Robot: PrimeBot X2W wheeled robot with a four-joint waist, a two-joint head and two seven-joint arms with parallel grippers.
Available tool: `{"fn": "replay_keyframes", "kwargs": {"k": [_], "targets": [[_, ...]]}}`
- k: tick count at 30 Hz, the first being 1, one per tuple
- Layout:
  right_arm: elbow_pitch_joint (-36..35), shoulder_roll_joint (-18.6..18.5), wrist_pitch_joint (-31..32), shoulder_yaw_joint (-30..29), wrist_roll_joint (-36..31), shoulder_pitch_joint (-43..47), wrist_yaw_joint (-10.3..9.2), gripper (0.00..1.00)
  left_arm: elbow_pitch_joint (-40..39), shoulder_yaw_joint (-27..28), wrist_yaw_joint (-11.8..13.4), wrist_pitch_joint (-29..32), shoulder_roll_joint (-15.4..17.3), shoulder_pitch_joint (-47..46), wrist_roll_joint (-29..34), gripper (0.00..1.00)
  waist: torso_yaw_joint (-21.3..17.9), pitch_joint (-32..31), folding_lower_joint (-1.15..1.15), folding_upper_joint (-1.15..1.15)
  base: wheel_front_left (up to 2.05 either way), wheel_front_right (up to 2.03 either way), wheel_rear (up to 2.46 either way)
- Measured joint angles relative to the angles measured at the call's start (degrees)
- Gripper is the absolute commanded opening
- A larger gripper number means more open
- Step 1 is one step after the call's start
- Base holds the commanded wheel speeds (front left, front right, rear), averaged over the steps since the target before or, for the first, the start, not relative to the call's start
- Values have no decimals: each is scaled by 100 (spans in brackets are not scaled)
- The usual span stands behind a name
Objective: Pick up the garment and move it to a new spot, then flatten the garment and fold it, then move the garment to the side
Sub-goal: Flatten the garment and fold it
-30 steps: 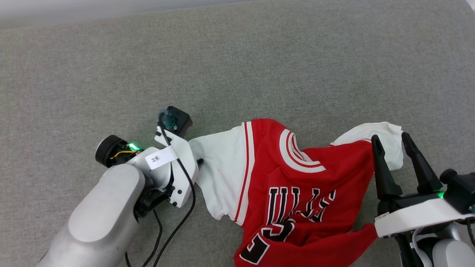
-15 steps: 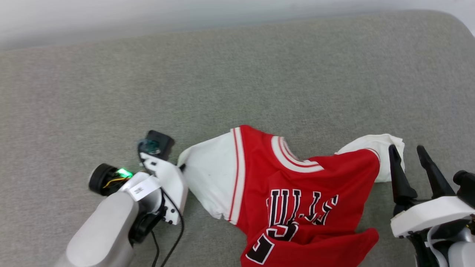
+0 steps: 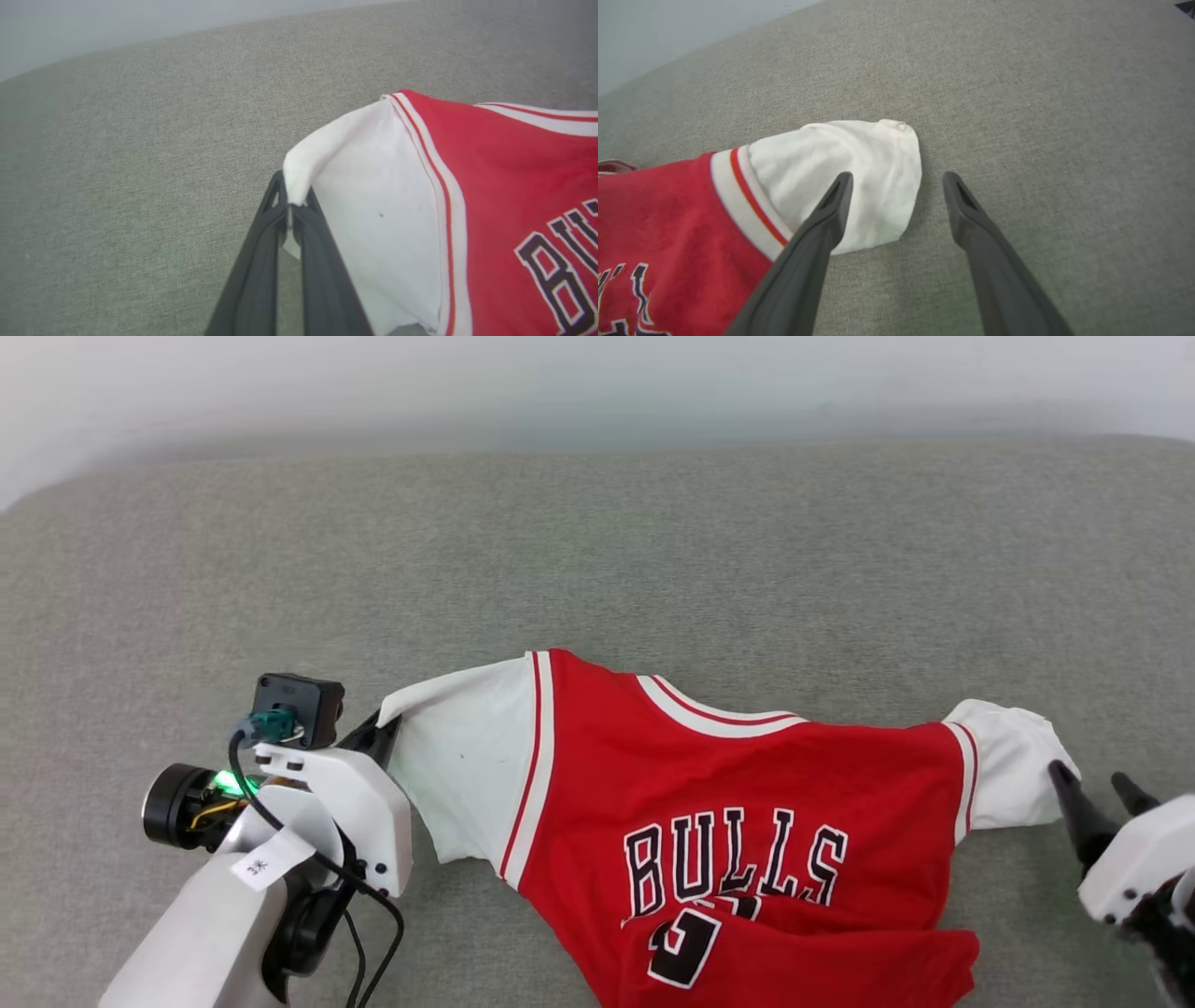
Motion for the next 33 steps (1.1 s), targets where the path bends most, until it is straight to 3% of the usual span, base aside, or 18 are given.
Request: {"fn": "replay_keyframes", "kwargs": {"k": [9, 20, 21, 22, 23, 33], "targets": [[456, -567, 1630, 52, 216, -923, 0, 100, -554, -13, 30, -43, 25, 19, 13, 0, 259, 386, 0, 0, 0, 0, 0], [1007, -746, 2502, 560, 401, -1326, -12, 100, -606, -27, 29, -190, -83, -98, -19, 0, 440, 845, 0, 0, 0, 0, 0], [1034, -748, 2515, 559, 411, -1335, -12, 96, -592, -26, 27, -198, -88, -105, -20, 0, 438, 851, 0, -1, 0, 0, 0], [1048, -753, 2519, 571, 412, -1339, -12, 32, -572, -24, 25, -203, -96, -114, -32, 0, 435, 847, 0, 0, 0, 0, 0], [1054, -753, 2487, 579, 427, -1340, -12, 0, -557, -13, 24, -235, -99, -116, -56, 0, 429, 839, 0, 0, 0, 0, 0], [635, -789, 1830, 349, 320, -1518, 0, 0, -401, 305, 32, -502, -73, -235, -268, 0, 333, 432, 0, 0, 0, 0, 0]]}}
